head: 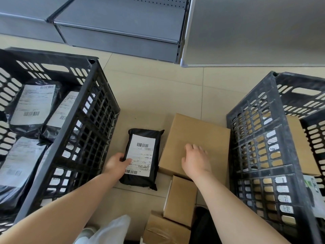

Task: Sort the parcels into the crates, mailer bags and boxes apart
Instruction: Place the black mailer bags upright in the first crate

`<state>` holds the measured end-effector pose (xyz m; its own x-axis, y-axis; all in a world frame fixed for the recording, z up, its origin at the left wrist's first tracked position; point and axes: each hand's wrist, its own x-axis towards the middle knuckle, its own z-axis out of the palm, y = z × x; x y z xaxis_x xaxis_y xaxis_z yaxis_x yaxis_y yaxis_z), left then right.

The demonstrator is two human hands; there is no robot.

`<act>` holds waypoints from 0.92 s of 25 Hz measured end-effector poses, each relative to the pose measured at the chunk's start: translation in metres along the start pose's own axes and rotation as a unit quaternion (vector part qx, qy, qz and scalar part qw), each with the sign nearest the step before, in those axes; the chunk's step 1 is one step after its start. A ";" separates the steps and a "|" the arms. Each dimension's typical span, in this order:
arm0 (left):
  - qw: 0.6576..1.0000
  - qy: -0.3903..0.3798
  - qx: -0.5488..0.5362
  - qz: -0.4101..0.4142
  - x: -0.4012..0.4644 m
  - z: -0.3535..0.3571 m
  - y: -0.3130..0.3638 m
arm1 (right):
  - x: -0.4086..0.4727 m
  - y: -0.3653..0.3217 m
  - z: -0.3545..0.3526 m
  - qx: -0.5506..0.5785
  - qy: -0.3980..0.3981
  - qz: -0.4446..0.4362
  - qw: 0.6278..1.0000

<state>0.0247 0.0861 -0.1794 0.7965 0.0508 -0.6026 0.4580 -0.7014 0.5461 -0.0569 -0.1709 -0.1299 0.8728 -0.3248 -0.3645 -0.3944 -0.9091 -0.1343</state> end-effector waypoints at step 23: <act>0.818 0.206 0.258 0.471 -0.011 -0.058 0.126 | 0.032 -0.057 -0.071 0.124 0.093 -0.110 0.982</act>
<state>0.0964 0.0389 -0.0700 0.8145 -0.5240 0.2489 -0.5781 -0.7692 0.2724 0.0138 -0.1477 -0.0679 0.9731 -0.1901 -0.1303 -0.2278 -0.8790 -0.4190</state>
